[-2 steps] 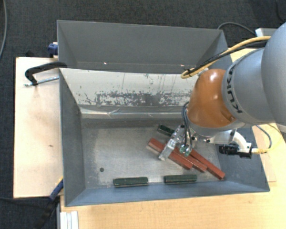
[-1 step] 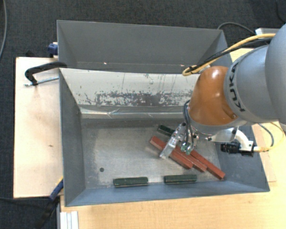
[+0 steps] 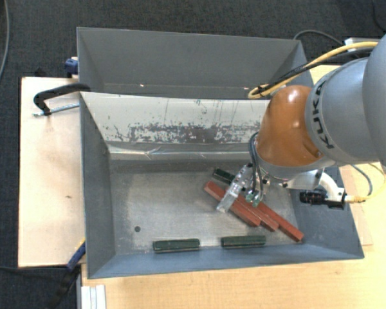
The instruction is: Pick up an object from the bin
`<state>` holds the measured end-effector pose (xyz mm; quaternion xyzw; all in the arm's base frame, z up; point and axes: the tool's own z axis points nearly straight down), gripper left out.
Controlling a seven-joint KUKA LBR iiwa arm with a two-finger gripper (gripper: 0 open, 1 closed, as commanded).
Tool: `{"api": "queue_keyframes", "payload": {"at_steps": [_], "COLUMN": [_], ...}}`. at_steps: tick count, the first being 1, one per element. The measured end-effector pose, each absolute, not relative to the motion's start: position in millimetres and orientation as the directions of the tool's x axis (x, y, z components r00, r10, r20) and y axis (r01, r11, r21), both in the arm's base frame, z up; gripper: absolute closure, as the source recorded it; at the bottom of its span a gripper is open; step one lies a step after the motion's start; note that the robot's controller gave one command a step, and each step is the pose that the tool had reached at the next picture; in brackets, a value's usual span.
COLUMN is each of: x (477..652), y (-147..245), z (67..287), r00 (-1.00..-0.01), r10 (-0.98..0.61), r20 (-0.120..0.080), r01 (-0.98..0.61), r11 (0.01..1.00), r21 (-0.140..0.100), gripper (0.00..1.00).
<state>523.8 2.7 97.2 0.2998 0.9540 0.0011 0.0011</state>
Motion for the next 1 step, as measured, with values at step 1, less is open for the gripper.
{"api": "queue_keyframes", "payload": {"at_steps": [1], "x": [523.9], "y": [2.8], "z": [106.6], "r00": [-0.821], "r10": [0.572], "r20": [-0.002], "r01": [0.572], "r11": [0.821], "r21": [0.003], "gripper": [1.0]}}
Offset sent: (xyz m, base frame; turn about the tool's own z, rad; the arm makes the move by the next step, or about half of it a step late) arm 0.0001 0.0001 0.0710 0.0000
